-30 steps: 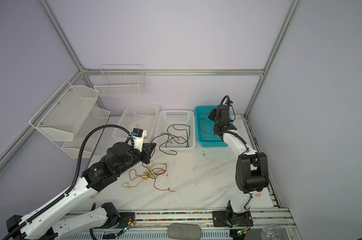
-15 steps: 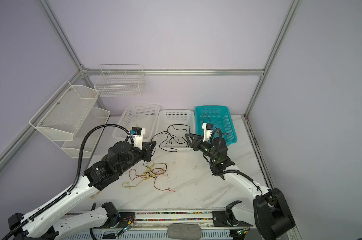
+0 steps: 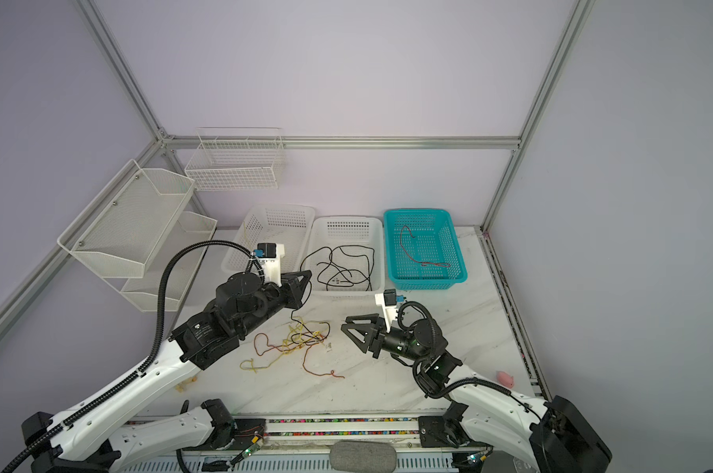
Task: Untangle the cables
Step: 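Open the right gripper over the teal basket and swing it back toward the tangle, then lower the right gripper into the tangle and grasp a yellow wire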
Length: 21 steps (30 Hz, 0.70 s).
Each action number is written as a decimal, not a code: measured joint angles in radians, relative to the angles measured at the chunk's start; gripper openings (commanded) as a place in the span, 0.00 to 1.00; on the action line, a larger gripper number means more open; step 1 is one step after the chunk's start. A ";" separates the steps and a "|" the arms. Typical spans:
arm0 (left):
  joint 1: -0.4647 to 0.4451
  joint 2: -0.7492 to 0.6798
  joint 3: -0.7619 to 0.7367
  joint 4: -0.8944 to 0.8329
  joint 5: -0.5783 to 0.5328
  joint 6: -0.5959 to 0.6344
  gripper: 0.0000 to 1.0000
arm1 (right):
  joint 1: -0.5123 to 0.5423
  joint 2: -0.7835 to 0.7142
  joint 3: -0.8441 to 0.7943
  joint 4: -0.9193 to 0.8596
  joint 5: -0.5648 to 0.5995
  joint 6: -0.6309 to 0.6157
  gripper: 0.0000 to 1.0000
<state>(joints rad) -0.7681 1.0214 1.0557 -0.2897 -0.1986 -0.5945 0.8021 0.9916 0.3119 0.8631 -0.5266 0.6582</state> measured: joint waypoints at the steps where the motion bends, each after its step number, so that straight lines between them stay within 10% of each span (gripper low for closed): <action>1: 0.000 0.004 0.003 0.005 0.001 -0.001 0.00 | 0.031 0.015 -0.001 -0.004 0.022 0.009 0.44; 21: 0.000 0.040 0.005 0.026 0.014 -0.033 0.00 | 0.217 0.294 0.088 -0.009 0.352 0.116 0.37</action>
<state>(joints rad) -0.7681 1.0611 1.0603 -0.2638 -0.1848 -0.6277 1.0191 1.2858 0.4000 0.8543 -0.1741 0.7742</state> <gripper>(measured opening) 0.048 0.370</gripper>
